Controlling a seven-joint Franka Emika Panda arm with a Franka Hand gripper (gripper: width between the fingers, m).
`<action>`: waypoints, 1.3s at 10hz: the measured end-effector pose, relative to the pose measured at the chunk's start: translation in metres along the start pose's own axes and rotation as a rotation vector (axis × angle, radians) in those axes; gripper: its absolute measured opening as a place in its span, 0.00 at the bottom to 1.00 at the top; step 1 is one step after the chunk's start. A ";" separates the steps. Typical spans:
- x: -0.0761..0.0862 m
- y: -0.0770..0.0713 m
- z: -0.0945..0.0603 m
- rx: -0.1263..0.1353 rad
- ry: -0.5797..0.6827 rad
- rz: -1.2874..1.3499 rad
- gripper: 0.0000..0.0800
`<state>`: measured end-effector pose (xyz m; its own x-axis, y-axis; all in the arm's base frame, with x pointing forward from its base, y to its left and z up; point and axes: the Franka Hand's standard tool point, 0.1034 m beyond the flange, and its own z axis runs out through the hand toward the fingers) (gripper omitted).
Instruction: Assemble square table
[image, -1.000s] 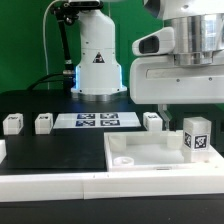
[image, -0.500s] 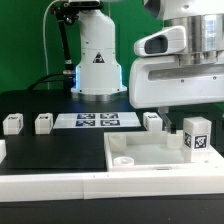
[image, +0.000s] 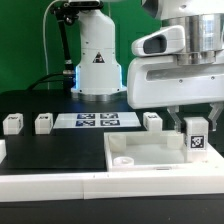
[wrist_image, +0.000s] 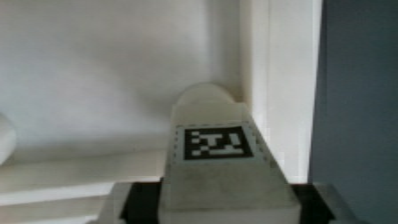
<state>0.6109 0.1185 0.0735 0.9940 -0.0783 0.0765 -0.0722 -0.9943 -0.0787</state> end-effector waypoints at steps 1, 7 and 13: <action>0.000 0.000 0.000 0.000 0.000 0.016 0.36; 0.000 0.010 0.000 -0.038 0.029 0.501 0.37; -0.002 0.013 -0.003 -0.050 0.039 0.566 0.74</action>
Offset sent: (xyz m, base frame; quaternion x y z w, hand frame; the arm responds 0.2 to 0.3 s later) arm -0.0015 0.0000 0.0025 -0.0108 0.0163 0.2485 0.9684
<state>0.6081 0.1052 0.0750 0.7953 -0.6019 0.0725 -0.5979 -0.7985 -0.0707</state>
